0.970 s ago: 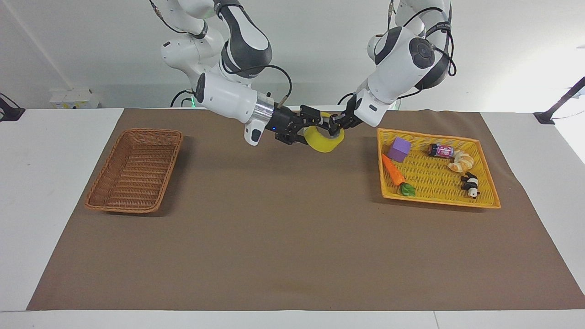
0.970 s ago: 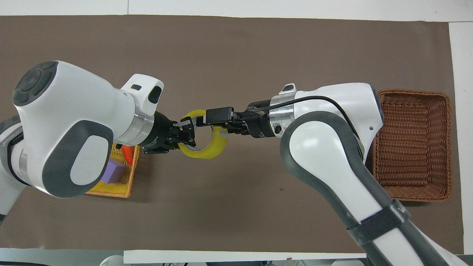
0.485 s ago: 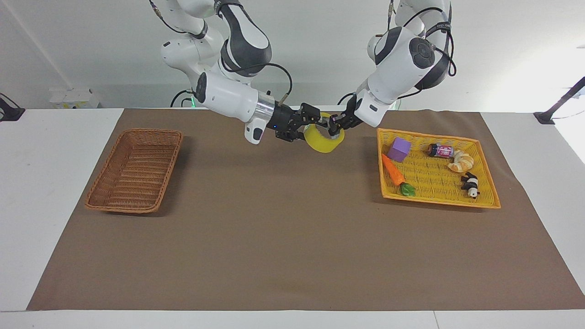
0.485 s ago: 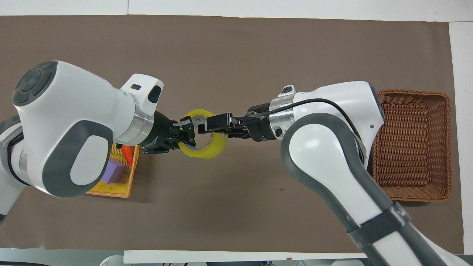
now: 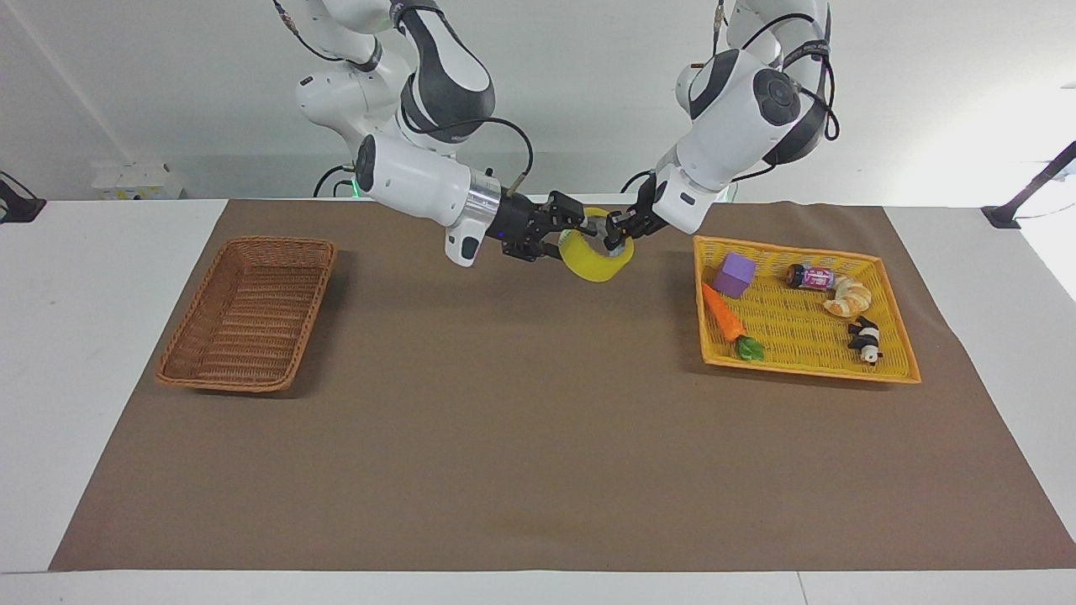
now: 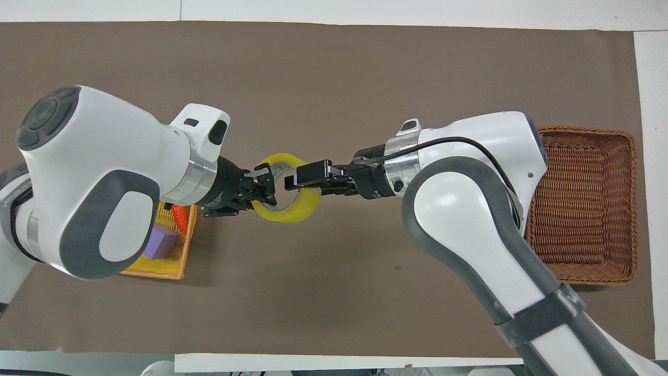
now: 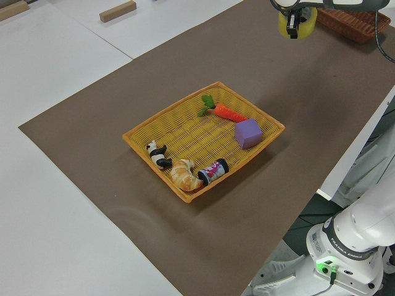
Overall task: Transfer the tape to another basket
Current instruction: 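Close the right gripper on the tape rim beside the left gripper, then open the left gripper while the right gripper carries the tape away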
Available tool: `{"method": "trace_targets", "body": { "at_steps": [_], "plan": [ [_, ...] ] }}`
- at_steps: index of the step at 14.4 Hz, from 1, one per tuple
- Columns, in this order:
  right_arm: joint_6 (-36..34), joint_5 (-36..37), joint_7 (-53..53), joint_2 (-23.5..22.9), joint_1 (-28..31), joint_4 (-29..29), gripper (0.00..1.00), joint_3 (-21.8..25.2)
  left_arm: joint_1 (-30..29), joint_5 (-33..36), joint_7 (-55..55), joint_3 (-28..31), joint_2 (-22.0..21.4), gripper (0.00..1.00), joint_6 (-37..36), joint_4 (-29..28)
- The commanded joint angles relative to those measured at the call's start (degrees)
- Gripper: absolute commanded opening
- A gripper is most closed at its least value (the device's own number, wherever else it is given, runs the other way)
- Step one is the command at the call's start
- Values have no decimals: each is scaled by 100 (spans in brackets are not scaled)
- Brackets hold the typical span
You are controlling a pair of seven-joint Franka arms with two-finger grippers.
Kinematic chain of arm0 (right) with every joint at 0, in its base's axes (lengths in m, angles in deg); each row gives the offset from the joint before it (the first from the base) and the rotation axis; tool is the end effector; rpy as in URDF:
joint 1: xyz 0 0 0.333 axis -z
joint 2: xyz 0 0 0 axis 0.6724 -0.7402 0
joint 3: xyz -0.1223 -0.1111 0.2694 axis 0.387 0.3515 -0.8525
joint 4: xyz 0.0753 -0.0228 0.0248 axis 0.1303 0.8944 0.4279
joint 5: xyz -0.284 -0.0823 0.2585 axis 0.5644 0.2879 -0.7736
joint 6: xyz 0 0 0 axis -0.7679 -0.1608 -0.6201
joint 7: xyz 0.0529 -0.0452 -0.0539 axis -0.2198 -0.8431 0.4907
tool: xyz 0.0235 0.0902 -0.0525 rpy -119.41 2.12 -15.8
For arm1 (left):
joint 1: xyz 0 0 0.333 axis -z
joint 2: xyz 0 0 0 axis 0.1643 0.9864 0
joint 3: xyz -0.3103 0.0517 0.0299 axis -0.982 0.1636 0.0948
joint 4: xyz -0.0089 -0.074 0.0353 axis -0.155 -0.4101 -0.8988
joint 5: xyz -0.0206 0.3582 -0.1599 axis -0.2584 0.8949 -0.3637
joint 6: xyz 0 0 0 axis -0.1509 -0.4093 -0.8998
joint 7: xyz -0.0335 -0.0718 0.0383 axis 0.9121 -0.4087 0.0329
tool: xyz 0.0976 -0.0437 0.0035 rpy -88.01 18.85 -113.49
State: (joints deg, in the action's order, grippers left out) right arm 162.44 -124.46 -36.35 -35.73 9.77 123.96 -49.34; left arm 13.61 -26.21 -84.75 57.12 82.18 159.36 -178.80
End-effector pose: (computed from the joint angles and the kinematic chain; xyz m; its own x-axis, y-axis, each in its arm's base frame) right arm 0.5098 0.3075 0.4691 0.9941 0.0348 -0.1030 -0.0657 -0.5630 -0.8238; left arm 0.4557 -0.3087 0.5120 0.9214 0.2456 -0.3012 0.3348 -0.8951 0.2944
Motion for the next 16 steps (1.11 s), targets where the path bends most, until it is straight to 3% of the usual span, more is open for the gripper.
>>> {"method": "trace_targets", "body": {
  "at_steps": [1,3,4,8,9,10,11,12,14,16],
  "plan": [
    [-189,82,110,140,93,115,58,-24,40,-61,-69,65,-61,1,65,-49],
    [-312,82,102,140,163,115,16,-6,40,-61,-77,65,-52,1,74,-49],
    [-417,82,93,140,250,97,4,-6,58,-61,-77,65,-52,1,91,-41],
    [-568,82,154,140,357,62,0,-6,49,-61,-147,65,-43,4,83,-32],
    [-568,82,163,140,357,62,0,-6,58,-61,-191,65,-35,12,109,-14],
    [-568,82,163,140,357,62,0,-6,75,-52,-218,65,-26,37,109,12],
    [-568,82,163,140,357,62,0,-6,84,-43,-227,74,-17,82,109,56],
    [-568,82,180,140,357,62,0,-6,93,-8,-236,74,-26,100,48,117],
    [-577,82,207,140,383,62,0,-6,75,1,-533,91,-61,100,-206,371],
    [-707,91,268,140,479,44,0,2,-21,219,-657,144,-61,100,-889,984]
  ]
}}
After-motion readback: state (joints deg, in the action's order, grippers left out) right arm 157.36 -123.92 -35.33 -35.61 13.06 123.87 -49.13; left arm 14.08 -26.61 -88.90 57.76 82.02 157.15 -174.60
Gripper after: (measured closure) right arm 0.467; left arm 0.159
